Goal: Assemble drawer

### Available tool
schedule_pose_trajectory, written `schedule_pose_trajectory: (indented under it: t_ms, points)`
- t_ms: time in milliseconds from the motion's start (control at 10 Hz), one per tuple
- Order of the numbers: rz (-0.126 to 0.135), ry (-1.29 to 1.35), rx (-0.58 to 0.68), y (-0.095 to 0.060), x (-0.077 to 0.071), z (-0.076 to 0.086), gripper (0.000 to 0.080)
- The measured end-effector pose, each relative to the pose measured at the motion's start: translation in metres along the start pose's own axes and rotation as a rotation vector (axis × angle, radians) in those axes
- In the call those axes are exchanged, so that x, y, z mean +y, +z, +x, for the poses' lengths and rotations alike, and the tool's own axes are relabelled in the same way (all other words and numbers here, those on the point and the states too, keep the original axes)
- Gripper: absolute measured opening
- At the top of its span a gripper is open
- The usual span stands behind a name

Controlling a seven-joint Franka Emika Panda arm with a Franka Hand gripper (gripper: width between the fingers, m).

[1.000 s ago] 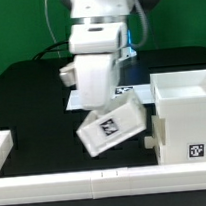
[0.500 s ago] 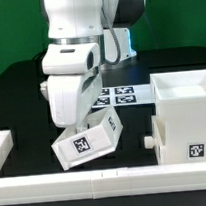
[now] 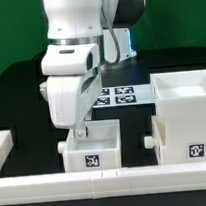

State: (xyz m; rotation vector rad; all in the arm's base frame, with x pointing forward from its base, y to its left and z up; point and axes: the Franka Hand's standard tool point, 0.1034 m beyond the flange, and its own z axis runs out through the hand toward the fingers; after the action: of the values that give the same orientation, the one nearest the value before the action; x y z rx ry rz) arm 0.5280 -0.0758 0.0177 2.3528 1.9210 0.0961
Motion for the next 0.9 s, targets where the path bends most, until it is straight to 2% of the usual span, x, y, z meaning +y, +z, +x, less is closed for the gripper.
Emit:
schedule_pose_trajectory:
  t_ms: [100, 200, 300, 400, 600, 900]
  points:
    - [0.000, 0.000, 0.000, 0.000, 0.000, 0.000, 0.0416]
    - [0.000, 0.000, 0.000, 0.000, 0.000, 0.000, 0.0416]
    - [0.019, -0.024, -0.006, -0.001, -0.001, -0.002, 0.0580]
    - [0.059, -0.067, -0.020, -0.006, 0.002, -0.007, 0.0635]
    - [0.088, -0.155, -0.019, -0.013, 0.004, -0.011, 0.0645]
    - [0.096, -0.142, -0.013, -0.011, 0.000, -0.014, 0.0649]
